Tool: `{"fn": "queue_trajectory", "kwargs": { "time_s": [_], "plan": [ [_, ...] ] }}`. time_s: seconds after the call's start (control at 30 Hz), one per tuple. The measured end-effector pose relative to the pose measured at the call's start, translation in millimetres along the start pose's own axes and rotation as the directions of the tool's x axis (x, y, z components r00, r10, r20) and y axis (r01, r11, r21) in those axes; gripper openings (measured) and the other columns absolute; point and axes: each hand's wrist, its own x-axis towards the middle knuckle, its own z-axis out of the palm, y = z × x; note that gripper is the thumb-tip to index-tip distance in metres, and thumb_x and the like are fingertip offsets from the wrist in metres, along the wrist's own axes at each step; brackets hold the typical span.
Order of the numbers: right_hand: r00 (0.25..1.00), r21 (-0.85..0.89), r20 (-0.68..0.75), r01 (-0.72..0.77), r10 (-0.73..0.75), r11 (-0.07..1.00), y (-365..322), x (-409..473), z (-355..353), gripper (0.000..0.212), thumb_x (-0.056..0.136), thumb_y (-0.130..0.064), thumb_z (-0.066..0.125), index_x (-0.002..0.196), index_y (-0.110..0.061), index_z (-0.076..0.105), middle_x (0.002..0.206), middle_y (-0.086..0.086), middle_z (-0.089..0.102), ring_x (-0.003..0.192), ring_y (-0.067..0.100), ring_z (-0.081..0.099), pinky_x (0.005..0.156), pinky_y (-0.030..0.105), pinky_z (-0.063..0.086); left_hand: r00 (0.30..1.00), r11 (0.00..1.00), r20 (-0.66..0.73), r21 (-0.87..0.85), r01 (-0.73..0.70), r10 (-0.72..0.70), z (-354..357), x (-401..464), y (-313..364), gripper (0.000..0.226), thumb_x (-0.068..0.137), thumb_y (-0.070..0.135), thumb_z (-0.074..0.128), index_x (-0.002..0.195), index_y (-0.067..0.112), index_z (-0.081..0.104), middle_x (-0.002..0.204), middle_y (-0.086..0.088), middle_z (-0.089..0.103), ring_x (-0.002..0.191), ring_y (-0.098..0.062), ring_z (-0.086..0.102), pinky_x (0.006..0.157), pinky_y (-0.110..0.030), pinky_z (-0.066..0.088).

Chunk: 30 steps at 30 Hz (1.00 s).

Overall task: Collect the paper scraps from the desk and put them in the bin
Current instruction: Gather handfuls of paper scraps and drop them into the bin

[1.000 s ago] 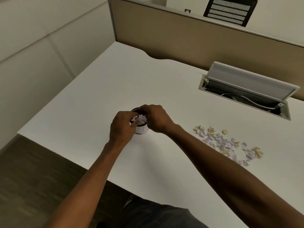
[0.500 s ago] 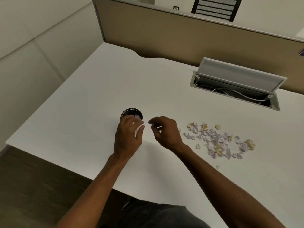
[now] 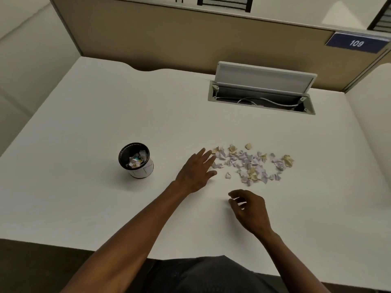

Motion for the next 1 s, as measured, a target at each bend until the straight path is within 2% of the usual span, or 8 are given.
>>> {"fn": "queue_trajectory", "kwargs": {
  "time_s": [0.13, 0.3, 0.4, 0.5, 0.6, 0.77, 0.9, 1.0],
  "plan": [
    [0.998, 0.031, -0.05, -0.031, 0.033, 0.999, 5, 0, -7, 0.018, 0.088, -0.018, 0.072, 0.103, -0.027, 0.073, 0.102, -0.015, 0.074, 0.084, 0.001, 0.069, 0.072, 0.025, 0.06, 0.994, 0.992, 0.107, 0.116, -0.051, 0.039, 20, 10, 5, 0.059, 0.105, 0.049, 0.029, 0.158, 0.025, 0.017, 0.168, -0.001, 0.004, 0.155, -0.023, -0.002, 0.125, -0.046, 0.006],
    [0.993, 0.083, -0.121, 0.008, 0.002, 0.997, -5, 29, -16, 0.015, 0.086, -0.018, 0.074, 0.099, -0.026, 0.074, 0.097, -0.017, 0.073, 0.081, -0.003, 0.069, 0.068, 0.023, 0.059, 0.998, 0.998, 0.03, 0.023, -0.059, 0.058, 38, -20, 3, 0.058, 0.105, 0.047, 0.031, 0.158, 0.027, 0.02, 0.168, 0.001, 0.007, 0.155, -0.02, -0.005, 0.126, -0.043, 0.002],
    [0.988, -0.001, -0.134, 0.083, -0.082, 0.997, -18, 68, -16, 0.018, 0.088, -0.019, 0.069, 0.106, -0.021, 0.074, 0.102, -0.006, 0.075, 0.084, 0.004, 0.069, 0.075, 0.03, 0.06, 0.996, 0.996, -0.01, -0.003, -0.089, 0.089, 43, -42, 3, 0.056, 0.105, 0.047, 0.031, 0.157, 0.027, 0.023, 0.167, 0.003, 0.008, 0.155, -0.017, -0.004, 0.126, -0.039, 0.0],
    [0.988, -0.209, -0.036, 0.138, -0.149, 0.968, -29, 113, -8, 0.034, 0.093, -0.02, 0.06, 0.126, -0.016, 0.065, 0.126, 0.008, 0.067, 0.113, 0.024, 0.063, 0.095, 0.038, 0.053, 0.995, 0.994, -0.083, -0.087, -0.07, 0.062, 41, -55, 1, 0.054, 0.106, 0.041, 0.033, 0.157, 0.026, 0.025, 0.167, 0.005, 0.012, 0.155, -0.014, -0.001, 0.126, -0.037, 0.006],
    [0.979, -0.355, 0.165, 0.172, -0.12, 0.919, -39, 144, 6, 0.048, 0.099, -0.021, 0.049, 0.146, -0.013, 0.045, 0.152, 0.012, 0.044, 0.141, 0.032, 0.039, 0.109, 0.046, 0.044, 0.988, 0.981, -0.154, -0.196, 0.0, -0.031, 33, -61, -3, 0.052, 0.106, 0.034, 0.037, 0.156, 0.023, 0.029, 0.166, 0.004, 0.019, 0.155, -0.012, 0.005, 0.126, -0.037, 0.015],
    [0.95, -0.517, 0.283, 0.269, -0.134, 0.813, -40, 142, 29, 0.048, 0.1, -0.014, 0.038, 0.147, -0.007, 0.038, 0.155, 0.015, 0.034, 0.143, 0.038, 0.031, 0.109, 0.047, 0.043, 0.955, 0.94, -0.237, -0.326, 0.098, -0.181, 24, -69, -14, 0.049, 0.105, 0.031, 0.043, 0.152, 0.021, 0.037, 0.163, 0.003, 0.028, 0.153, -0.011, 0.012, 0.124, -0.031, 0.02],
    [0.921, -0.459, 0.324, 0.352, -0.215, 0.816, -37, 106, 39, 0.046, 0.097, -0.02, 0.047, 0.141, -0.009, 0.045, 0.152, 0.014, 0.039, 0.142, 0.038, 0.034, 0.106, 0.047, 0.047, 0.939, 0.921, -0.243, -0.36, 0.146, -0.243, 25, -73, -18, 0.049, 0.104, 0.033, 0.044, 0.153, 0.025, 0.036, 0.162, 0.004, 0.028, 0.152, -0.011, 0.018, 0.122, -0.029, 0.023],
    [0.929, -0.343, 0.248, 0.348, -0.273, 0.872, -33, 90, 35, 0.041, 0.097, -0.022, 0.05, 0.137, -0.015, 0.053, 0.147, 0.009, 0.048, 0.137, 0.03, 0.043, 0.099, 0.045, 0.052, 0.946, 0.926, -0.223, -0.349, 0.147, -0.235, 29, -71, -16, 0.05, 0.104, 0.034, 0.045, 0.153, 0.025, 0.036, 0.162, 0.003, 0.029, 0.152, -0.012, 0.02, 0.122, -0.031, 0.026]
  ]
}}
